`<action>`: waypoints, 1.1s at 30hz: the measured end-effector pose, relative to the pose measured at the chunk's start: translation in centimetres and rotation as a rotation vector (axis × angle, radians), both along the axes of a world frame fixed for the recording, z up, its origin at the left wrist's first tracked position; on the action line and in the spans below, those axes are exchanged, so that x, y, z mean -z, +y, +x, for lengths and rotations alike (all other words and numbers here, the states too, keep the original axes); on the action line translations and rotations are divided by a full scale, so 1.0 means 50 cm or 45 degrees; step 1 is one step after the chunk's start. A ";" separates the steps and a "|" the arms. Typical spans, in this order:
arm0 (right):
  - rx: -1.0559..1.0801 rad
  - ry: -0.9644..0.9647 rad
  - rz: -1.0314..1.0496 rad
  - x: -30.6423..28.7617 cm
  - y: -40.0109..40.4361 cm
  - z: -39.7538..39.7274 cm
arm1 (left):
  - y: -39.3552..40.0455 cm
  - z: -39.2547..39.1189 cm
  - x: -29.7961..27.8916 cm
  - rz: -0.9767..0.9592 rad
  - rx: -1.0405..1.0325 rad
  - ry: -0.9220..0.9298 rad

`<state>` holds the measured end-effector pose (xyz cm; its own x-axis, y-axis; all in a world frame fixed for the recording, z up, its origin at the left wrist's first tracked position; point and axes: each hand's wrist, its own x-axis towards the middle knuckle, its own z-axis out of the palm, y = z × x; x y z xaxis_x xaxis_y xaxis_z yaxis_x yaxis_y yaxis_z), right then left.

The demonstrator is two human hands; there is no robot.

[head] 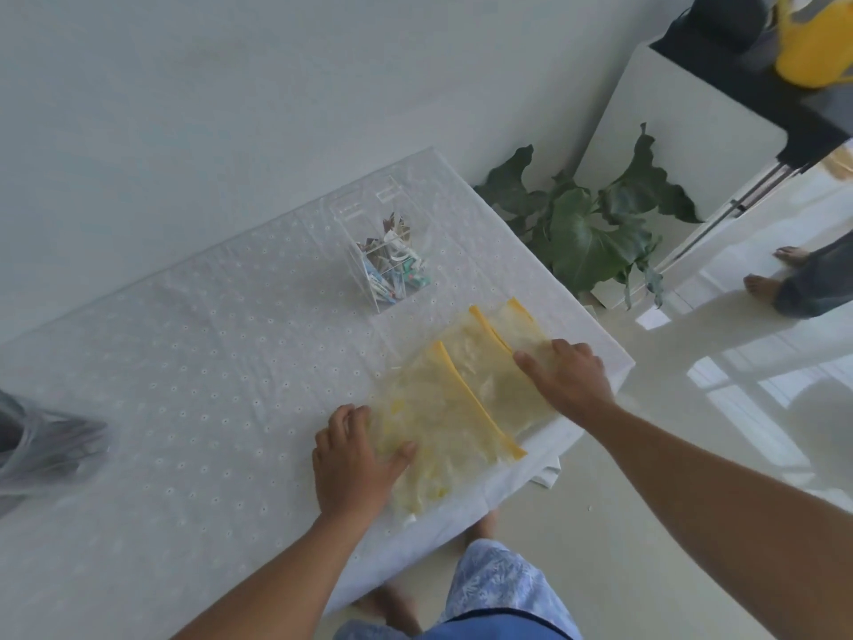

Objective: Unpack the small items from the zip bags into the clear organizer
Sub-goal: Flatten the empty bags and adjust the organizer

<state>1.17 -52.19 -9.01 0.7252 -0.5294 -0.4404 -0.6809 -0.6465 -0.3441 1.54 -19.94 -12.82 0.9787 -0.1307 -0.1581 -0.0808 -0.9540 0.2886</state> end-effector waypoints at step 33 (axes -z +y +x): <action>-1.161 0.058 0.735 -0.049 0.627 -0.012 | 0.249 -0.168 -0.118 -0.904 -1.450 0.124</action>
<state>0.55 -20.86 -6.58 0.7175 0.4978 -0.4872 -0.0454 -0.6646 -0.7459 -6.86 -7.49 -6.92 0.5855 0.6598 -0.4710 0.7004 -0.1192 0.7037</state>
